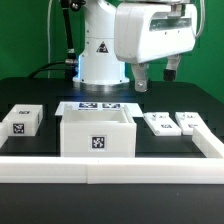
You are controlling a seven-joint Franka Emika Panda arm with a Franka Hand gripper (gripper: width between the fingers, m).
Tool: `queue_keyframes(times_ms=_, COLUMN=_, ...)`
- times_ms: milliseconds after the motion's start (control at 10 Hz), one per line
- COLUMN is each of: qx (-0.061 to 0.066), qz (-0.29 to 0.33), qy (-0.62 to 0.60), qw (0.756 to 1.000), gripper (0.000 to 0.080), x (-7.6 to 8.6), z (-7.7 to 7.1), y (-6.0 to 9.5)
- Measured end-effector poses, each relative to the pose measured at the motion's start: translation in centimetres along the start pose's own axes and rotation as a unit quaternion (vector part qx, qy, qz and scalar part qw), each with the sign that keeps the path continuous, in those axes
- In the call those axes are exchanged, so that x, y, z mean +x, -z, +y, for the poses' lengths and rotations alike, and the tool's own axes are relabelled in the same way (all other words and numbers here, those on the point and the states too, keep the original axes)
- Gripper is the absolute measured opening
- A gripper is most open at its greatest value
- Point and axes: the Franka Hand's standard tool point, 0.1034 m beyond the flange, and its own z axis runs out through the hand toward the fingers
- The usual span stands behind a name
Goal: Assemble cabinet
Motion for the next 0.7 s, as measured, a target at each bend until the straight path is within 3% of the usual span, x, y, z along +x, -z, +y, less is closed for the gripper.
queue_keyframes(times_ms=700, qx=0.0, qz=0.0, qy=0.0, qw=1.0, gripper=0.0798, x=0.0, z=0.0, y=0.0)
